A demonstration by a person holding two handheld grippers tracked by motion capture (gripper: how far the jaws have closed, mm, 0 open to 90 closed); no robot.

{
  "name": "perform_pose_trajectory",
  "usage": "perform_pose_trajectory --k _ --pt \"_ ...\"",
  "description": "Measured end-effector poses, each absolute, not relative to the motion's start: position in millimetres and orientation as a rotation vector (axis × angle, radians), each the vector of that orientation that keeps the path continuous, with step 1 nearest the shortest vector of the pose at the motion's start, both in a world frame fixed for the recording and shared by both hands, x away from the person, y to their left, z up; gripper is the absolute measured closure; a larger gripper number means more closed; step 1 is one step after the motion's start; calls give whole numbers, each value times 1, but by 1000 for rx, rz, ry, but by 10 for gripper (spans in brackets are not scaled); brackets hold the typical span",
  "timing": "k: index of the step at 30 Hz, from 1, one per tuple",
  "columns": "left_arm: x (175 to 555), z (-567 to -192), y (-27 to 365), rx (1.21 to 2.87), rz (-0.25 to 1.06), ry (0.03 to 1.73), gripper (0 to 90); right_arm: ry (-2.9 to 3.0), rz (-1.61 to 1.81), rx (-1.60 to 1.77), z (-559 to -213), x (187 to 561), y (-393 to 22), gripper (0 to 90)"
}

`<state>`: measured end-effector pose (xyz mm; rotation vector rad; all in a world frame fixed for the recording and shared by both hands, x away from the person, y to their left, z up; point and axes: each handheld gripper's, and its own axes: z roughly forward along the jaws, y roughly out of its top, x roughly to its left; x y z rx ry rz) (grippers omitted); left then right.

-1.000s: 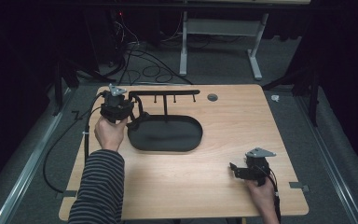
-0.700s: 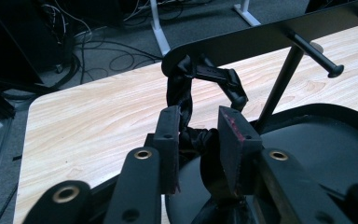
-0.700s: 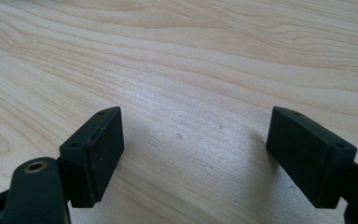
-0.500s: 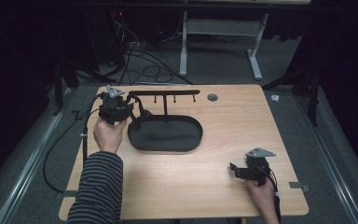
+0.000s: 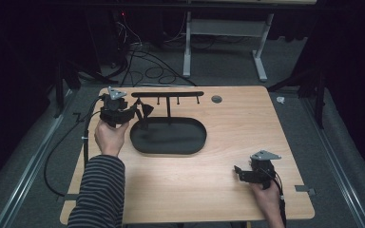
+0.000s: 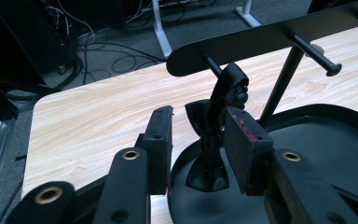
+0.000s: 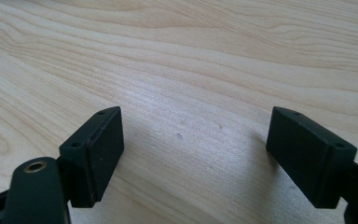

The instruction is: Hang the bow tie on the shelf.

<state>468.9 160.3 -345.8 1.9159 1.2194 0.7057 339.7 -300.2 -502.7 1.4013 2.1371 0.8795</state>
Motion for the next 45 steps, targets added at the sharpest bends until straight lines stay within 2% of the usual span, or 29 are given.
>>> perform_pose_trajectory --k 18,25,28,45 --pt "455 -344 165 1902 684 1202 602 2138 879 1399 -503 340 -300 200" --pt "444 -345 170 1893 671 1195 586 2138 879 1398 -503 340 -300 200" --pt "433 -344 173 1899 721 1179 584 2138 879 1398 -503 340 -300 201" --pt "405 -348 187 1868 689 1168 568 2138 879 1398 -503 340 -300 201"
